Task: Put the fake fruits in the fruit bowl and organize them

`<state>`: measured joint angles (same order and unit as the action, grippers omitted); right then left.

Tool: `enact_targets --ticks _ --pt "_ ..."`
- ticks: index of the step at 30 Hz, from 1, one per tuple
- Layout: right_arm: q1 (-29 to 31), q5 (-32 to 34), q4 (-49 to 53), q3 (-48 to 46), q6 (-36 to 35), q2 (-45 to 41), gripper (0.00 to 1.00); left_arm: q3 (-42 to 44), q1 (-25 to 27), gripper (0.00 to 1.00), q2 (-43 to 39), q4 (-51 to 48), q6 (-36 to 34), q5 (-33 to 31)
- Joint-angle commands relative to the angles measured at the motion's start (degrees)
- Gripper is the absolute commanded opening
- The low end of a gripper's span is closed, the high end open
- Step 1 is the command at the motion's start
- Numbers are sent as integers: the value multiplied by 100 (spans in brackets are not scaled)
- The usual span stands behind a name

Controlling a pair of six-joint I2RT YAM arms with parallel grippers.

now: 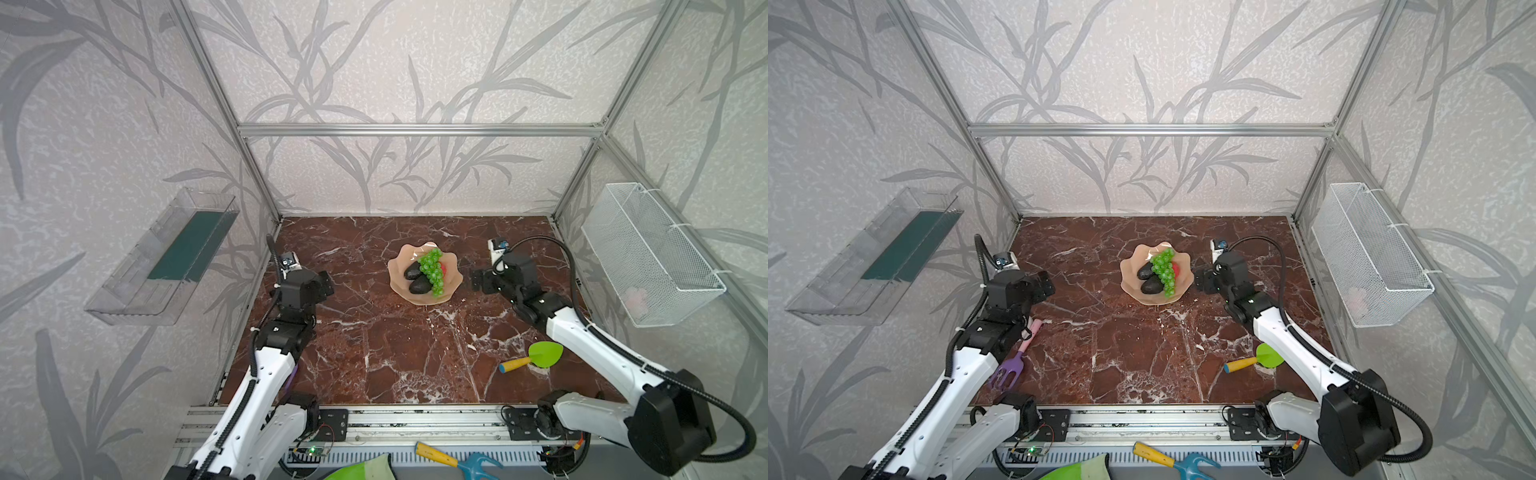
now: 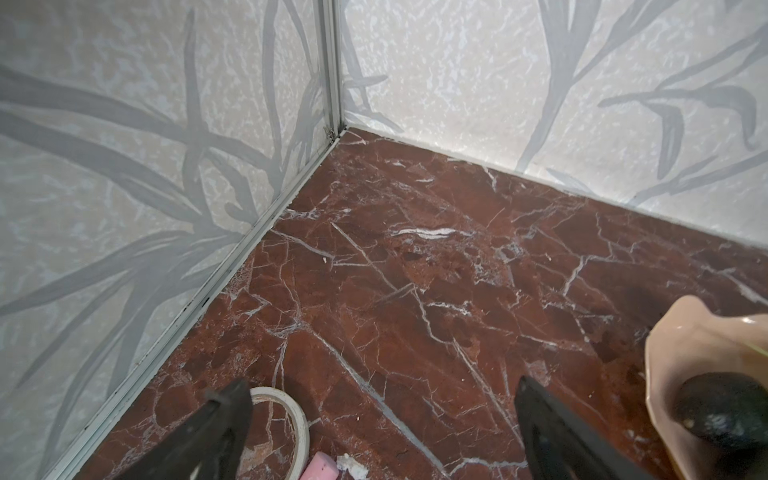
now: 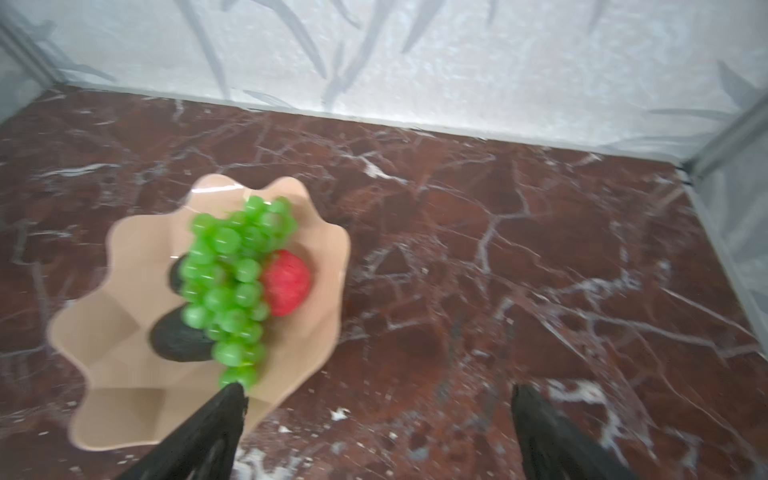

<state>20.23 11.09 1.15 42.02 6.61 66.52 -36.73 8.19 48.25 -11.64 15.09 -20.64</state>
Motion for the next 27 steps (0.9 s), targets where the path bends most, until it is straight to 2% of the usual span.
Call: enact_targets --ticks 1,4,7,13,19,22,24,27 --pt "-483 602 -1041 -665 -395 -284 99 396 -15 99 -159 1230 -959 134" --pt "-898 808 -2281 -1406 -473 -214 99 591 -19 99 47 1590 -1364 -79" --pt "-1127 1016 -3427 -1835 -503 311 99 886 -25 99 487 2291 -1555 -9" --pt "-1179 679 -5440 -2345 -833 1465 99 1555 -135 99 1273 4013 -1500 209" --pt "-1161 282 -6850 -2514 -1075 2584 99 1978 -469 99 2160 5294 -1414 606" --pt "-1161 261 -6160 -2380 -979 2340 99 2004 -503 99 2630 5824 -1452 562" --pt "-1140 284 -6414 -2317 -1102 2534 99 1892 -516 99 2856 5953 -1506 518" --pt "-1126 246 -6149 -2246 -1088 2464 99 1867 -581 99 3688 6724 -1347 403"
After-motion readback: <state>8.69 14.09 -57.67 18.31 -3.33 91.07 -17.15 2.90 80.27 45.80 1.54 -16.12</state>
